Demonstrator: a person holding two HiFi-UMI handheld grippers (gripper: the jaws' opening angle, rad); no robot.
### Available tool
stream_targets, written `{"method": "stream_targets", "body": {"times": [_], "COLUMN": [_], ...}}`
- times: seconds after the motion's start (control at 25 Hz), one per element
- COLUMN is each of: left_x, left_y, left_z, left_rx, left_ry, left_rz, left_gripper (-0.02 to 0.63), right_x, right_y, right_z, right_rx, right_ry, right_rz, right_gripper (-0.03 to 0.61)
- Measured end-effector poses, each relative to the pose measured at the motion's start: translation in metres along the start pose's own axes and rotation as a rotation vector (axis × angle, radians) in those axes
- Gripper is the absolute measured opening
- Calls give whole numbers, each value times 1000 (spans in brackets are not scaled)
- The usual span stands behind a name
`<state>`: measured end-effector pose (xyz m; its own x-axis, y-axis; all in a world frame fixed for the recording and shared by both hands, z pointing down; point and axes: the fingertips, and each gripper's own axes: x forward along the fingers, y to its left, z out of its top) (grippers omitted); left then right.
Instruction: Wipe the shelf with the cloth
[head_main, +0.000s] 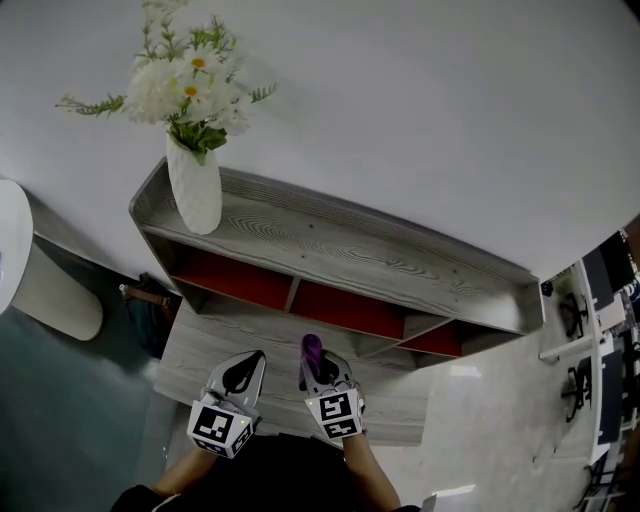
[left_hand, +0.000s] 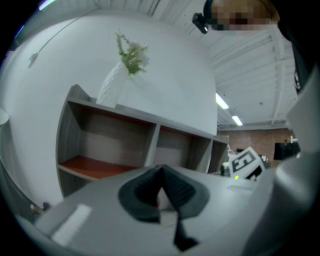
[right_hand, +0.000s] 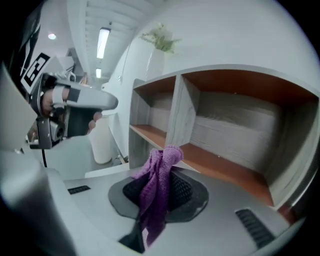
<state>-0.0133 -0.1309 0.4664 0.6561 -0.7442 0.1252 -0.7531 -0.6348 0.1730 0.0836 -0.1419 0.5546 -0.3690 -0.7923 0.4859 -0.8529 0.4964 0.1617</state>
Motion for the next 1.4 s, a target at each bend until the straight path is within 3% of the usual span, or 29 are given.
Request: {"method": "stream_targets", "body": {"times": [0.24,0.44,0.8,1.4], "left_x": [7,15,15,27], "left_y": [-8,-14,-28,-31], "left_z": [0,3,13,3], "left_rx": [-14,-20,14,12], "left_ry": [5,4,-13,1], "left_rz": [-22,-39,-66,-66], "left_gripper": [-2,-2,-2,-2], "right_x": [-37,-57,-103,-99], "right_y": [-20,-31,-46,-54], "right_z": [20,29,48,41], "right_rx": [182,256,318,349], "right_ry": [-133,-192,-313,-331], "right_rz": [-110,-194,-312,-343], "right_gripper": [46,47,48,46]}}
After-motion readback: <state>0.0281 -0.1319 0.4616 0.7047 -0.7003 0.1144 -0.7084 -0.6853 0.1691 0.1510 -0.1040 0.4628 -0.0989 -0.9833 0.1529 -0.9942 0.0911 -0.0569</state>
